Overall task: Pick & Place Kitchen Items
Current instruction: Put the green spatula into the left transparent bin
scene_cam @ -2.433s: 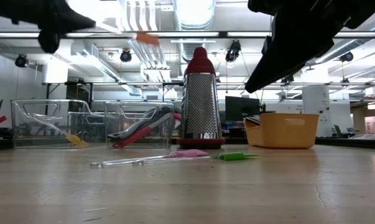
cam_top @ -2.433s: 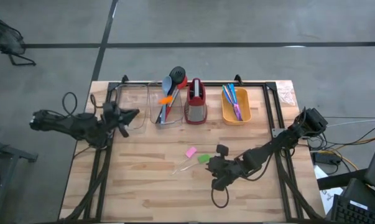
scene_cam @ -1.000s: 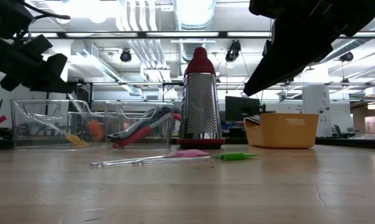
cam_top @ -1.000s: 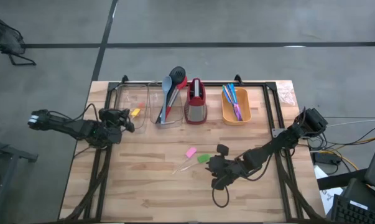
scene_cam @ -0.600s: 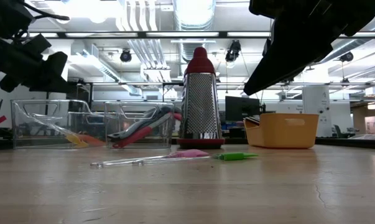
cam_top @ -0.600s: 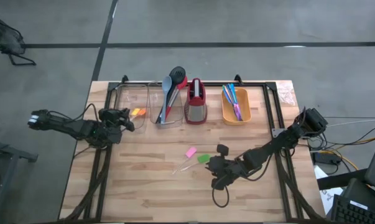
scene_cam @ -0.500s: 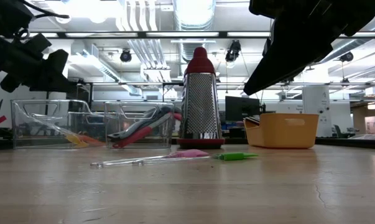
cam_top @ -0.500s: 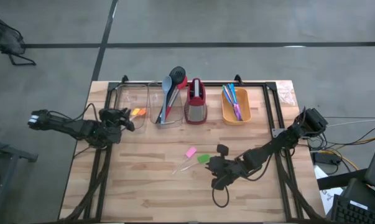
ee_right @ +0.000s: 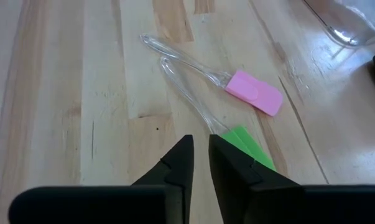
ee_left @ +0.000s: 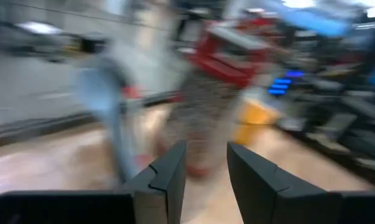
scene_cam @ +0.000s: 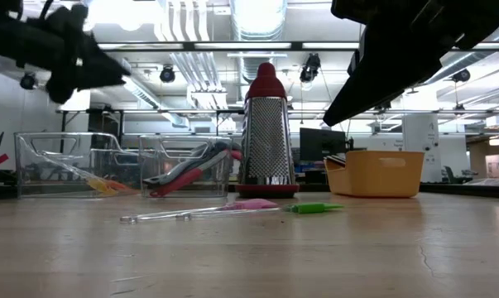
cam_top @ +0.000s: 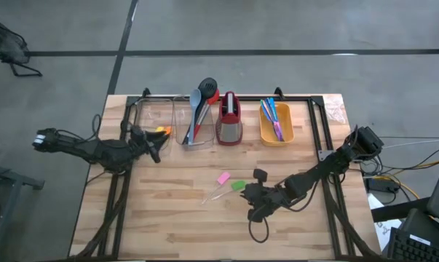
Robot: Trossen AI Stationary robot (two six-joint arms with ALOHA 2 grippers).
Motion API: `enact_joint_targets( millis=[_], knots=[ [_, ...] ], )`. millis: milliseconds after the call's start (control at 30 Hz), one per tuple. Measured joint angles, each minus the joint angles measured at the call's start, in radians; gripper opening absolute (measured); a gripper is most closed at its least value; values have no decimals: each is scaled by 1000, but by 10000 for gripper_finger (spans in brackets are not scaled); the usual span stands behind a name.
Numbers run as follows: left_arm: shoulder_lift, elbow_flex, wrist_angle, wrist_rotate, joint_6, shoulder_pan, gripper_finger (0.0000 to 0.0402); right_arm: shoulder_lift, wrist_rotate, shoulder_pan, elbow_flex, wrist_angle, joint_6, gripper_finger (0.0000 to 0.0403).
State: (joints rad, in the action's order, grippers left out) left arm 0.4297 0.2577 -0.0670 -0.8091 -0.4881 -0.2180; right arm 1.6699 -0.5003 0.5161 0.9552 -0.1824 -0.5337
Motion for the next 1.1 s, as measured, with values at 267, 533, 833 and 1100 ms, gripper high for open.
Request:
enact_joint_targets(
  millis=[267, 533, 833, 1100],
  knots=[
    [48, -1, 167, 260, 85, -7, 119, 0, 8, -29, -10, 0, 141, 89],
    [161, -2, 261, 297, 65, -26, 134, 0, 49, -90, -44, -2, 182, 168],
    [338, -4, 548, 339, 156, -94, 154, 0, 159, -139, -85, 7, 232, 210],
    [480, -2, 777, 339, 244, -148, 154, 0, 166, -170, -139, 118, 268, 228]
  ],
)
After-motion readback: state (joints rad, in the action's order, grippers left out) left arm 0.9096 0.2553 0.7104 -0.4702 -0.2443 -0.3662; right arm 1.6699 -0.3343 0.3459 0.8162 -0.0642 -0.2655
